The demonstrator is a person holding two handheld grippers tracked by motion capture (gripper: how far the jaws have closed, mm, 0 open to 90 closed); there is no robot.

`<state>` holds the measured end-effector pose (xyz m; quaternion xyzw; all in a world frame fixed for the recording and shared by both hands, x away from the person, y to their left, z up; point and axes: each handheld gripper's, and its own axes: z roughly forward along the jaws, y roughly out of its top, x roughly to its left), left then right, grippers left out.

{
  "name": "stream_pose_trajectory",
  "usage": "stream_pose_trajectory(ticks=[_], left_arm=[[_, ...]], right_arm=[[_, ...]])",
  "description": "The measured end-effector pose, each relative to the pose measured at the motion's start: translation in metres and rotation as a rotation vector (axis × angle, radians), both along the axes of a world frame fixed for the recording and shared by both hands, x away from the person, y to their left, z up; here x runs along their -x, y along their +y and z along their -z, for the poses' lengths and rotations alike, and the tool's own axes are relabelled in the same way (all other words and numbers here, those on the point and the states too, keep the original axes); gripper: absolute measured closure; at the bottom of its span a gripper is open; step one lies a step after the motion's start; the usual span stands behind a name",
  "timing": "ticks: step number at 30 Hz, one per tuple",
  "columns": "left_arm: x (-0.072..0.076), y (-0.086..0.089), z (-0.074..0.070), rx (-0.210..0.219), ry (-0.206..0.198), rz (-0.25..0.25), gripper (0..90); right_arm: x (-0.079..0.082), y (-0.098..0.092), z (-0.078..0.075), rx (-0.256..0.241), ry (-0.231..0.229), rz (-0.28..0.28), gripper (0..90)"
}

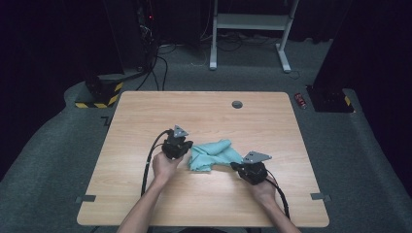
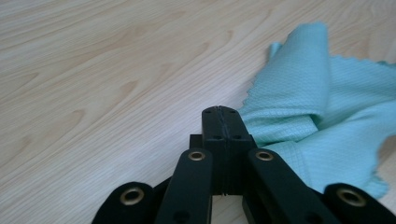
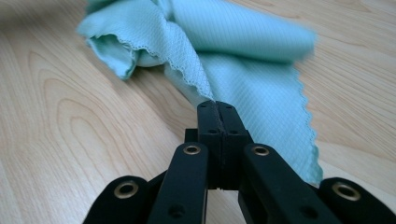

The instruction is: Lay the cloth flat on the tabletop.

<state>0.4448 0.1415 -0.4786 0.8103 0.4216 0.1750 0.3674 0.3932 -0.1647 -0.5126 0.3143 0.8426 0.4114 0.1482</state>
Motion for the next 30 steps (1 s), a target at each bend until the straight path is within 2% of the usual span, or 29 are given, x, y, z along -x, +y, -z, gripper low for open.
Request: stream_pose_trajectory(ticks=[5,8,10,11,12,13,15,16,17,18,20,21,22,23,24,25,28,30], left_arm=[[0.002,0.016,-0.001,-0.010,0.018,-0.033,90.0],[0.002,0.019,0.001,-0.006,0.036,-0.027,90.0],[0.003,0.016,0.001,-0.031,0.029,-0.012,88.9],[0.003,0.013,0.001,-0.030,0.025,-0.009,85.0],[0.003,0.010,0.002,-0.026,0.019,-0.004,76.4],[0.002,0.008,0.002,-0.014,0.023,-0.002,76.4],[0.000,0.002,0.006,0.005,0.045,0.005,65.3],[-0.001,-0.002,0.009,-0.005,0.049,0.007,60.5],[-0.002,-0.005,0.011,-0.018,0.053,0.006,60.5],[-0.003,-0.009,0.015,-0.045,0.050,0.007,60.1],[-0.003,-0.011,0.016,-0.056,0.045,0.008,61.9],[-0.003,-0.014,0.018,-0.037,0.054,0.019,69.1],[-0.003,-0.014,0.018,-0.037,0.054,0.019,73.3],[-0.003,-0.014,0.018,-0.032,0.052,0.030,73.3],[-0.002,-0.016,0.018,-0.021,0.063,0.042,82.7],[-0.002,-0.016,0.018,-0.021,0.063,0.042,87.3],[-0.001,-0.016,0.017,-0.053,0.064,0.046,90.0],[0.001,-0.016,0.015,-0.076,0.062,0.036,90.0]], right_arm=[[0.000,-0.005,0.002,0.010,0.008,0.007,90.0],[-0.001,-0.005,0.002,0.005,0.020,0.005,89.3],[-0.001,-0.005,0.002,-0.003,0.022,-0.006,87.2],[0.000,-0.005,0.001,-0.009,0.018,-0.013,86.2],[0.000,-0.005,-0.002,-0.019,0.013,-0.026,82.8],[0.000,-0.005,-0.002,-0.019,0.013,-0.026,82.8],[0.000,-0.005,-0.005,-0.033,0.014,-0.030,80.5],[-0.001,-0.007,-0.009,-0.048,0.008,-0.022,79.5],[-0.001,-0.007,-0.009,-0.048,0.008,-0.022,79.5],[-0.003,-0.011,-0.010,-0.058,0.007,0.002,78.3],[-0.004,-0.012,-0.010,-0.062,0.011,0.017,78.1],[-0.007,-0.013,-0.008,-0.055,0.025,0.057,77.0],[-0.007,-0.013,-0.008,-0.055,0.025,0.057,77.0],[-0.009,-0.013,-0.006,-0.041,0.026,0.074,75.5],[-0.013,-0.009,-0.002,-0.005,0.047,0.099,70.3],[-0.013,-0.009,-0.002,-0.005,0.047,0.099,70.3],[-0.019,-0.004,0.006,0.037,0.086,0.120,67.3],[-0.020,-0.003,0.007,0.049,0.083,0.121,69.7]])
